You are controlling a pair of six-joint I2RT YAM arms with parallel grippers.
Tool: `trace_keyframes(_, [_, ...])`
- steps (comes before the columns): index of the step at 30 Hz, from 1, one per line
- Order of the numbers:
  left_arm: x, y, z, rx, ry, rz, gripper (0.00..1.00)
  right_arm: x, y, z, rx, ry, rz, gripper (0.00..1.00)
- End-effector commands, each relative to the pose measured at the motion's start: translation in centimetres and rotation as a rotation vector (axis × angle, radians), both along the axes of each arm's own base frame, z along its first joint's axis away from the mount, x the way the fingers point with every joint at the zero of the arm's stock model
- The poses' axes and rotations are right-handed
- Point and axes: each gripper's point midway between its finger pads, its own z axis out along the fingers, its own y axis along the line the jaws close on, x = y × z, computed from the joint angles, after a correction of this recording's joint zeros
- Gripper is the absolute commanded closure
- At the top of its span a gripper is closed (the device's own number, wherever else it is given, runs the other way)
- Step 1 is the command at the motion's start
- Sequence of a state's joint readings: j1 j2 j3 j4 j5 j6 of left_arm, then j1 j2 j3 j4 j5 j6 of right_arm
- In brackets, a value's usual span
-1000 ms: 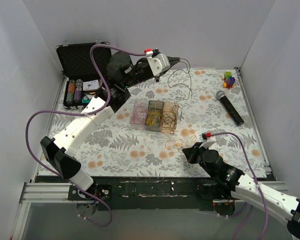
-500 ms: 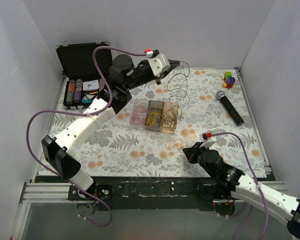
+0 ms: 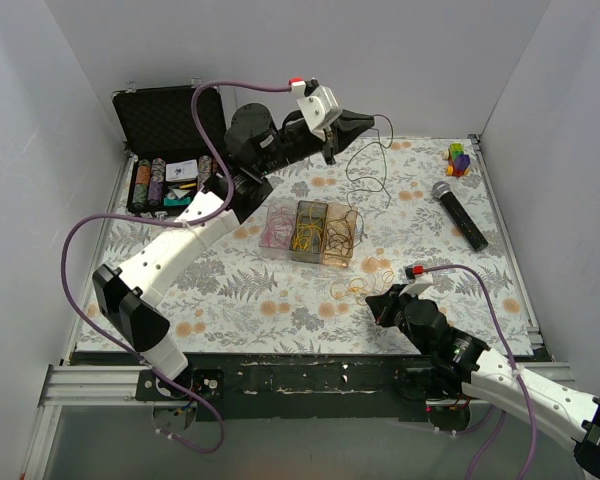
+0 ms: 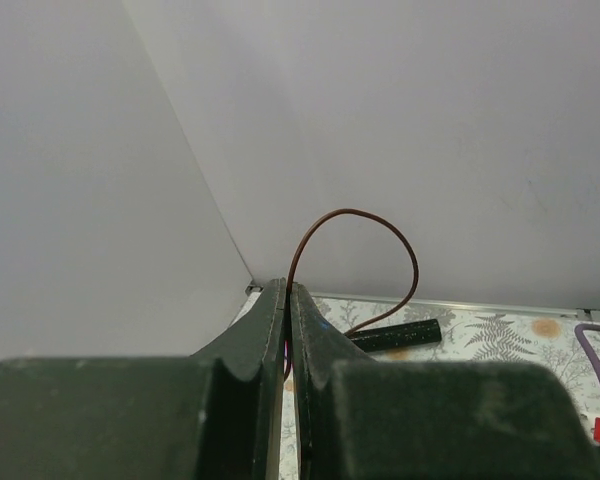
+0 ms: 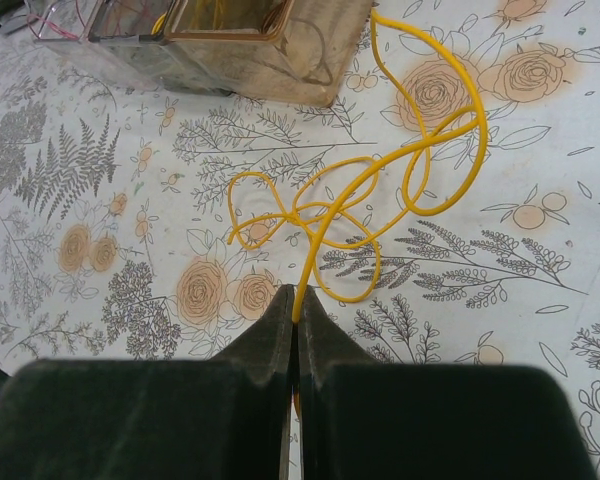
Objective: Untangle the cables
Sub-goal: Place the cable in the bin.
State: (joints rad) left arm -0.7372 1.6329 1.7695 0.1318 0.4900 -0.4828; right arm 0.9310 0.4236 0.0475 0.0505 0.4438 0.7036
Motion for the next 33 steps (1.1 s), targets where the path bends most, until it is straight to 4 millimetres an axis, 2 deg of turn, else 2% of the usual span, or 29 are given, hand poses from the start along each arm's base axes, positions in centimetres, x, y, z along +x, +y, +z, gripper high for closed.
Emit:
trace_keyframes(1, [-1.0, 0.0, -0.6, -0.007, 0.028, -0.018, 1.0, -0.2, -1.2, -2.5, -0.041, 0.017, -0.03, 0.99])
trace_keyframes(9, [-0.6, 0.5, -7.0, 0.057, 0.144, 0.018, 1.0, -0.3, -1.7, -2.9, -0.066, 0.024, -0.043, 0.99])
trace_keyframes(10, [-0.4, 0.9, -7.2, 0.057, 0.148, 0.038, 1.0, 0.1, -1.2, -1.2, -0.034, 0.002, -0.045, 0.99])
trace_keyframes(16, [1.3, 3.4, -9.3, 0.045, 0.154, 0.185, 1.0, 0.1, -1.2, -1.4, -0.037, 0.006, -0.045, 0.99])
trace_keyframes(21, [2.0, 5.3, -11.3, 0.089, 0.148, 0.279, 1.0, 0.1, -1.3, -1.4, -0.039, 0.007, -0.049, 0.99])
trace_keyframes(23, [1.8, 6.1, -11.5, 0.092, 0.137, 0.304, 1.0, 0.1, -1.3, -1.7, -0.044, 0.011, -0.049, 0.99])
trace_keyframes(30, [0.1, 8.3, -14.7, 0.182, 0.117, 0.334, 1.0, 0.1, -1.1, -1.6, -0.04, 0.013, -0.045, 0.99])
trace_keyframes(33, [0.3, 8.9, -16.3, 0.23, 0.105, 0.362, 1.0, 0.1, -1.0, -1.6, -0.036, 0.017, -0.039, 0.99])
